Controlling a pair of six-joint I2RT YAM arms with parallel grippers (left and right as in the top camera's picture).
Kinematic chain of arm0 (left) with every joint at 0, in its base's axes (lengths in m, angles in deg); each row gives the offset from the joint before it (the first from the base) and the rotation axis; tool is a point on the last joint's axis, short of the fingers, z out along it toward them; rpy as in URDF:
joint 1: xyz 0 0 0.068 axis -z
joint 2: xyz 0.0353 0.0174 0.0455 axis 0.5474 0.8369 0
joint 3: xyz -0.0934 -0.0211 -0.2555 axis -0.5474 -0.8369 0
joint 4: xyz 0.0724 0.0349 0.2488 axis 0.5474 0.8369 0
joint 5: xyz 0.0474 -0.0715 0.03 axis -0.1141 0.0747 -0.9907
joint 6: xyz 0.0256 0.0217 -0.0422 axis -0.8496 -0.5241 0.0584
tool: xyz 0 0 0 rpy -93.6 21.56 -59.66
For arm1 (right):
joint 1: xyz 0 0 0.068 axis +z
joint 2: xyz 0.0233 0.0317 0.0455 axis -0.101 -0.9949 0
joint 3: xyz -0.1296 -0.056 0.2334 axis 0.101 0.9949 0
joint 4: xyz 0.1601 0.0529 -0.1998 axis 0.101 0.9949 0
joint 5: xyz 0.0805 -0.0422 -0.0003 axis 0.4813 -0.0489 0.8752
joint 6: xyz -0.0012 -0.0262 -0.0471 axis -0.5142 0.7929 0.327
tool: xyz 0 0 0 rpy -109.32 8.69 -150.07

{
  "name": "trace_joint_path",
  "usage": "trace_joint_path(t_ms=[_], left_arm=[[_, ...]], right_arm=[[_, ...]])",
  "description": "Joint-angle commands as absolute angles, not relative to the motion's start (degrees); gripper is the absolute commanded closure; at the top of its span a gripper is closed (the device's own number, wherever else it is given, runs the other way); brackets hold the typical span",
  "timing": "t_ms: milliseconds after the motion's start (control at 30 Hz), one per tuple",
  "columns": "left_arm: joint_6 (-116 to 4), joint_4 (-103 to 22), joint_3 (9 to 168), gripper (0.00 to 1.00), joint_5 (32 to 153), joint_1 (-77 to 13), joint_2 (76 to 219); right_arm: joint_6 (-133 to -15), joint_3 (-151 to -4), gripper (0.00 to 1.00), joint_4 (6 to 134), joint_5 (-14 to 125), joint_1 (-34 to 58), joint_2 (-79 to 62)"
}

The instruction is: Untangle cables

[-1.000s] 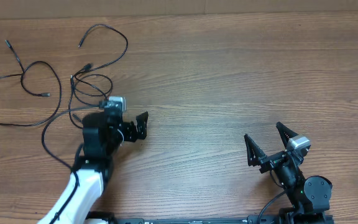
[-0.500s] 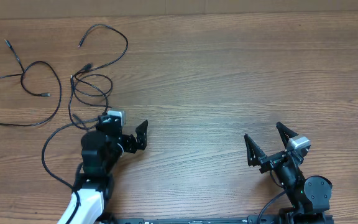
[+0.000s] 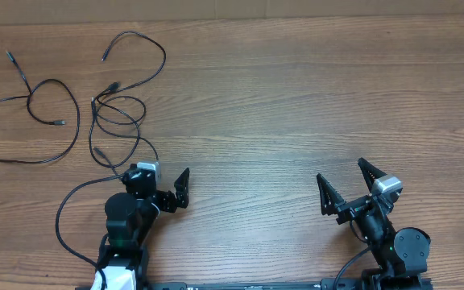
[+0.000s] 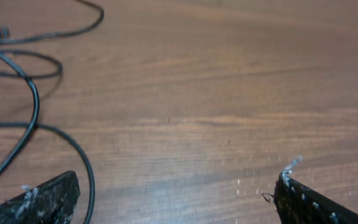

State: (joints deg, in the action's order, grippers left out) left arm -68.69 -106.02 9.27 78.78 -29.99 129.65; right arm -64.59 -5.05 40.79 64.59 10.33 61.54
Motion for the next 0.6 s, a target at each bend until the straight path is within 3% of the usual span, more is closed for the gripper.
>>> trace_joint_path(t_ms=[0, 567], left_arm=[[-70.2, -103.6, 8.9, 0.00, 77.0, -29.8, 127.6], [-70.2, -72.4, 8.9, 0.00, 71.0, -29.8, 104.8]], right_arm=[[-64.4, -4.5, 0.00, 40.5, 64.0, 10.5, 62.0], [-64.4, -4.5, 0.00, 40.5, 64.0, 10.5, 62.0]])
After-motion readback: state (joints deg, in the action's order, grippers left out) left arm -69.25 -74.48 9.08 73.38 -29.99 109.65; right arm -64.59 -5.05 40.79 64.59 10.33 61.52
